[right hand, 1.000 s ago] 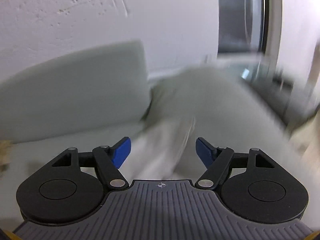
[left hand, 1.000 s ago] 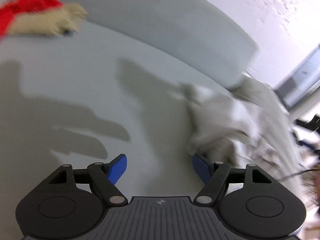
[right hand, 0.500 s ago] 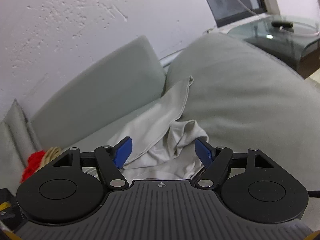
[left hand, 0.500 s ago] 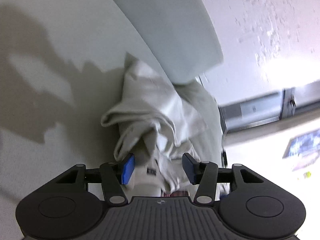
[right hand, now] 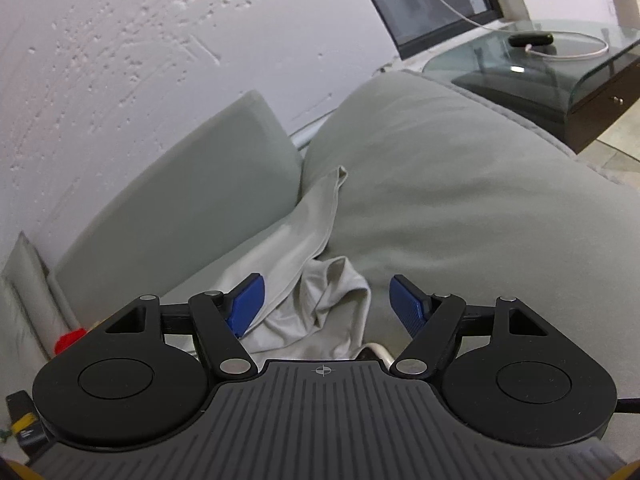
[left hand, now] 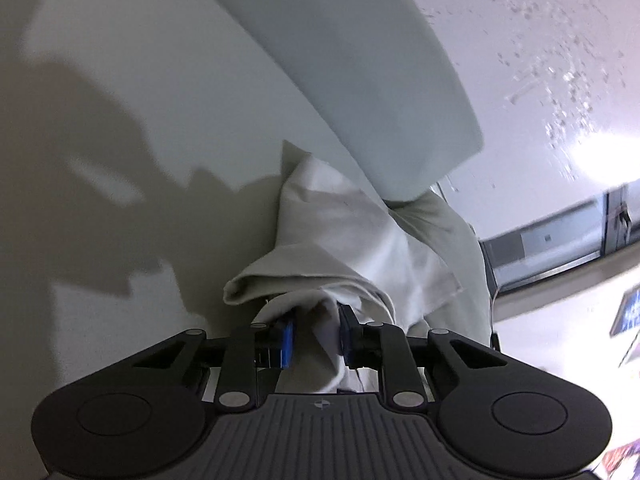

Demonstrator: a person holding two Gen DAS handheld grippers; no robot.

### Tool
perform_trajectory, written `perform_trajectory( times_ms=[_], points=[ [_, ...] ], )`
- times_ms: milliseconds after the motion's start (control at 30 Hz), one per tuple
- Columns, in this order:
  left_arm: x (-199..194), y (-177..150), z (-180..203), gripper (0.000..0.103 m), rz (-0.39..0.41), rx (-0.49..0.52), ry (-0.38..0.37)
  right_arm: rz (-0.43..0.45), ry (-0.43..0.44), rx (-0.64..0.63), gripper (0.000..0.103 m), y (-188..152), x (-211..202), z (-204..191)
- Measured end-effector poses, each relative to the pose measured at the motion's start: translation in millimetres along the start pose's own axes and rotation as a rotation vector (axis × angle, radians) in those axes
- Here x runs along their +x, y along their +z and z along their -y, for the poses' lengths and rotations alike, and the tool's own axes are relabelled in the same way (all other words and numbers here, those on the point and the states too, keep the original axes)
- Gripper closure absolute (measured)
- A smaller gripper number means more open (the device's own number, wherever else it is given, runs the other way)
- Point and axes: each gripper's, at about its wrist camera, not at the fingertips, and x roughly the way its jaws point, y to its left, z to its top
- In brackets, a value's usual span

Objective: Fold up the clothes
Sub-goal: 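Grasp the white T-shirt with the left gripper while the right gripper holds its edge, then lift the T-shirt high with both grippers and shake it out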

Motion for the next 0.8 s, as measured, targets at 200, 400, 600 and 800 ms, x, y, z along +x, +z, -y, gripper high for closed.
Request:
perform_trajectory(
  times_ms=[200,400,600,800],
  points=[
    [-27.8,6.1,13.9,0.103,0.124,0.098,0.010,-0.040,-0.048,0.008,0.029,0.1,9.1,4.0],
    [-51.7,14.7,8.1,0.103,0.161,0.145,0.033,-0.116,-0.121,-0.088,0.066,1.3,34.3,-2.6],
    [-42.0,15.7,3.9,0.103,0.106,0.151,0.052,-0.313,-0.141,-0.106,0.061,7.9,87.1,5.9],
    [-39.1,15.4,5.4,0.103,0.084,0.186,0.081,-0.335,-0.168,-0.387,0.062,-0.9,109.9,-14.7]
  ],
)
